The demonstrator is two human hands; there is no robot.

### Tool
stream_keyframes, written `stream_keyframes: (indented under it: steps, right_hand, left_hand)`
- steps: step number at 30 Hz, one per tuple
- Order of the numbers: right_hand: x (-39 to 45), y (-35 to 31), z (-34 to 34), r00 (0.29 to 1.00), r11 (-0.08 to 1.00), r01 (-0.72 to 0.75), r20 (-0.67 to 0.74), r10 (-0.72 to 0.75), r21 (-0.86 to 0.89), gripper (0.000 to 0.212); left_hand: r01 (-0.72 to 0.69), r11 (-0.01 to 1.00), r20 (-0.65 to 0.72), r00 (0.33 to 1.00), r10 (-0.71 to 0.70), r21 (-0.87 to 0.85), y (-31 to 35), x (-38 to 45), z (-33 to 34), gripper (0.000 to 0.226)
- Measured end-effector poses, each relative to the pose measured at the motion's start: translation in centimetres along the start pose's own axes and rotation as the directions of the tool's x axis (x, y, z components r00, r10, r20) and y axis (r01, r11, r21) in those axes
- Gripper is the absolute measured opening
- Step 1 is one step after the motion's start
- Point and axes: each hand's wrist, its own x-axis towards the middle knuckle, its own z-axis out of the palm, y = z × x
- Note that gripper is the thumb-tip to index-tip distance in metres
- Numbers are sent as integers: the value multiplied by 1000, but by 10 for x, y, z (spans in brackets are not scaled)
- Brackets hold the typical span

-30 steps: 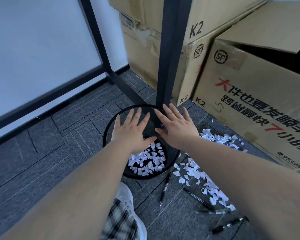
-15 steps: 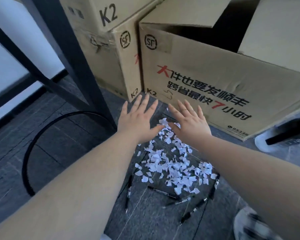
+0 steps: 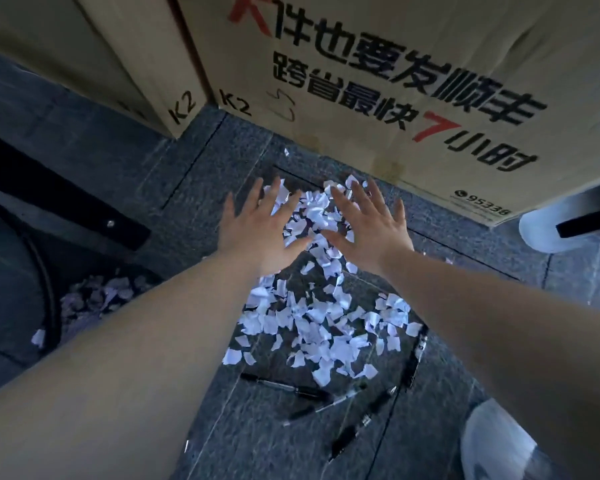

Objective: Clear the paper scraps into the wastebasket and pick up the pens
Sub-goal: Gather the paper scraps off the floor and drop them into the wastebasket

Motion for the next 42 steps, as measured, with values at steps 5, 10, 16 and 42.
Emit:
stream_keyframes:
  steps: [5, 10, 16, 42]
  right_hand:
    - [36, 13, 23, 998, 998, -59, -15, 59, 32, 76]
    - [62, 26, 38, 997, 995, -58, -48, 62, 79, 81]
    - [64, 21, 56, 997, 994, 53, -54, -48, 97, 82]
    - [-37, -6, 114, 887, 899, 393, -177, -426, -194, 47]
  left_hand:
    - [41, 999, -25, 999, -42, -35, -4, 30, 25, 81]
    - [112, 987, 0, 994, -113, -114, -13, 56, 46, 84]
    - [24, 972, -11, 1000, -28, -233, -9, 74, 64, 74]
    - [-200, 978, -244, 947, 208, 60, 11, -39, 128, 55]
